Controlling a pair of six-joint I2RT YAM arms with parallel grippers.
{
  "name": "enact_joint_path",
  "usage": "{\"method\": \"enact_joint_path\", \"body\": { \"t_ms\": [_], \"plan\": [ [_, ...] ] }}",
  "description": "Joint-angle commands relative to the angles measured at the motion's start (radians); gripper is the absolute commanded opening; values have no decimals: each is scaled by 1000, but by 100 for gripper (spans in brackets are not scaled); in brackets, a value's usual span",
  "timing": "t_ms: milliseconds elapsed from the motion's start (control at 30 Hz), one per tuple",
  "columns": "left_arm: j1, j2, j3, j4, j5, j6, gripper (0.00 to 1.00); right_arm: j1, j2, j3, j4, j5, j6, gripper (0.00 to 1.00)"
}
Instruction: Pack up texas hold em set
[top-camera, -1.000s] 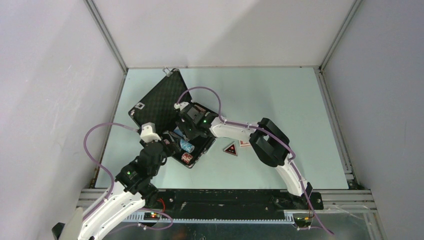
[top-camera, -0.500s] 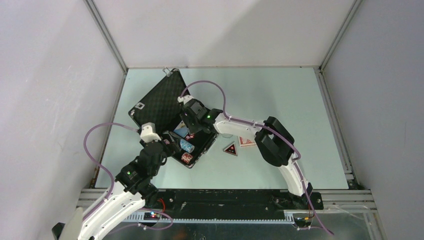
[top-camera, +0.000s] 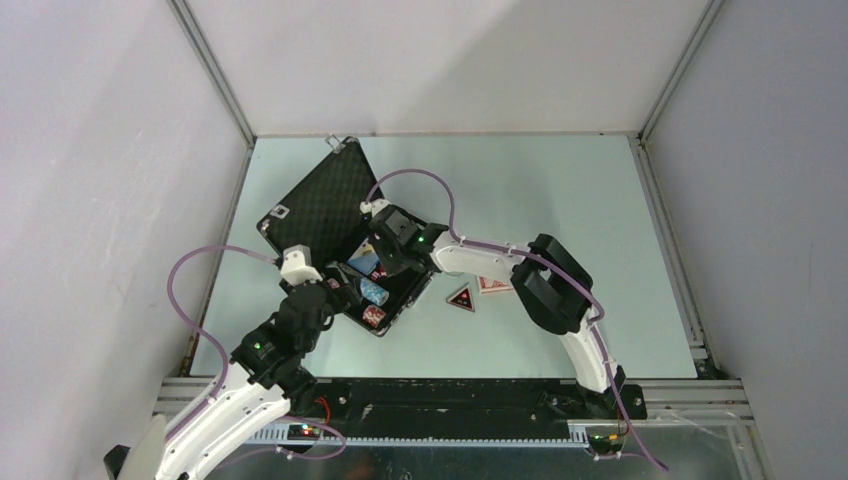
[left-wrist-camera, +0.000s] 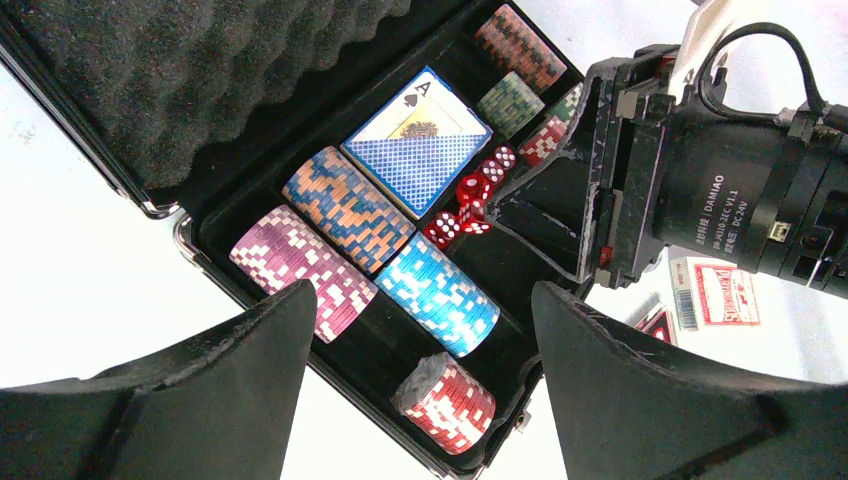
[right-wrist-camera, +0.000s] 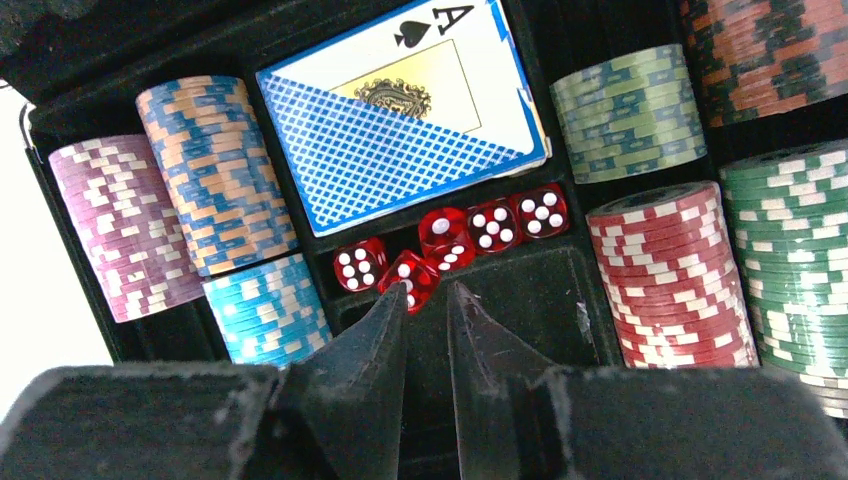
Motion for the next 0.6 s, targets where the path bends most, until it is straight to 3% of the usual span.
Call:
{"method": "enact_joint_path", "body": {
  "t_ms": [0, 567],
  "plan": [
    [9, 2, 4, 31, -3, 11, 86, 0, -63, -23, 28, -11, 15, 23],
    [9, 2, -1, 26, -10, 11, 86, -14, 29, 48, 57, -44, 28, 15]
  ]
}}
